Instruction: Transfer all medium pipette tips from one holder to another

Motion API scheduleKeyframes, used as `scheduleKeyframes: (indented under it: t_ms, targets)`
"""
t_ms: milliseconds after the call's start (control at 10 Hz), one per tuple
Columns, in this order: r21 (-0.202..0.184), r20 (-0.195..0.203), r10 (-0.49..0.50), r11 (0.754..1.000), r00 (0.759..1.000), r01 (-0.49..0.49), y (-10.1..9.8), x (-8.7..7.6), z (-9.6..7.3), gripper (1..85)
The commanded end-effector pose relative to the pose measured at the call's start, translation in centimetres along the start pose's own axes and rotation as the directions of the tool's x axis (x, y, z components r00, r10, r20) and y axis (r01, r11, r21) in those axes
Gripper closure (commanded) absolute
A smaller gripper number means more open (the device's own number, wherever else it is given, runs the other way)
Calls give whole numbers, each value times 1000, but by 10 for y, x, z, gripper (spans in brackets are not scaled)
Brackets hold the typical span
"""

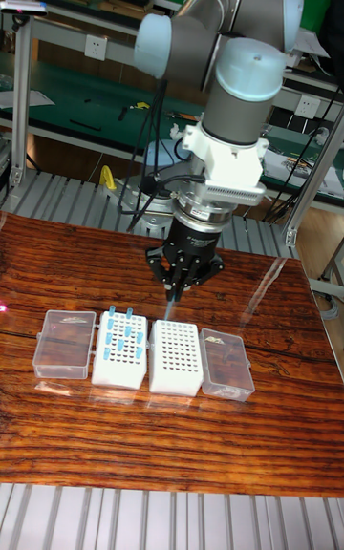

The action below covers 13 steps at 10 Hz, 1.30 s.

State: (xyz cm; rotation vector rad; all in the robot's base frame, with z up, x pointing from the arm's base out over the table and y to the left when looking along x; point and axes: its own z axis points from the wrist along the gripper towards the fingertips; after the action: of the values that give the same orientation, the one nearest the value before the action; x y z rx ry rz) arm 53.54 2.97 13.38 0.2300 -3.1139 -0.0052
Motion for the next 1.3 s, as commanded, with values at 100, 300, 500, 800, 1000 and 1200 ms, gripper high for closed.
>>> scheduleKeyframes:
  t_ms: [100,300,500,800,1000,1200]
  targets:
    - [0,4,39,999,999,-39,14,5,7,847]
    - [0,9,39,999,999,-39,13,4,12,847]
    - [19,10,36,999,999,-37,8,4,13,847]
    - [19,10,29,999,1000,-29,3,8,16,847]
    - [16,10,29,999,1000,-29,3,8,17,847]
    - [8,6,29,1000,1000,-29,5,9,18,847]
